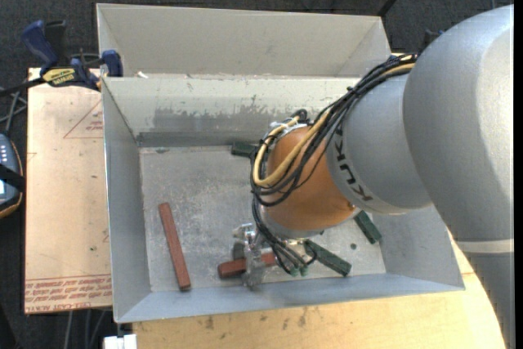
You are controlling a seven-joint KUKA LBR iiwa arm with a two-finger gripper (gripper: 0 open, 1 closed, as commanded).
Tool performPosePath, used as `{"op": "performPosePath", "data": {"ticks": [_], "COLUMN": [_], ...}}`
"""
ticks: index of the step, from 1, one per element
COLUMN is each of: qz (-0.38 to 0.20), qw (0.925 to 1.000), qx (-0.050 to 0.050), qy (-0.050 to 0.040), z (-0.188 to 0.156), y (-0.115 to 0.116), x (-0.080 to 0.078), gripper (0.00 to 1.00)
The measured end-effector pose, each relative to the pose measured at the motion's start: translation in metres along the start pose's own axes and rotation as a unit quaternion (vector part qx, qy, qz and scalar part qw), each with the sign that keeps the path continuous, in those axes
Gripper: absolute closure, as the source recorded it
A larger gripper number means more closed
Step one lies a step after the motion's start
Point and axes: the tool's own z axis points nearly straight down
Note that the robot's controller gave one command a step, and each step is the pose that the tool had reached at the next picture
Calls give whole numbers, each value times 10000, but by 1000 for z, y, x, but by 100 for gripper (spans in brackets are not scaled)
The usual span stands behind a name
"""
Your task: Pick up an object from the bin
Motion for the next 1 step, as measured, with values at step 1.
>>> {"op": "performPosePath", "data": {"ticks": [1], "qz": [0], "qw": [10000], "qx": [1], "qy": [14], "z": [-9], "y": [0], "x": [0], "gripper": [100]}}
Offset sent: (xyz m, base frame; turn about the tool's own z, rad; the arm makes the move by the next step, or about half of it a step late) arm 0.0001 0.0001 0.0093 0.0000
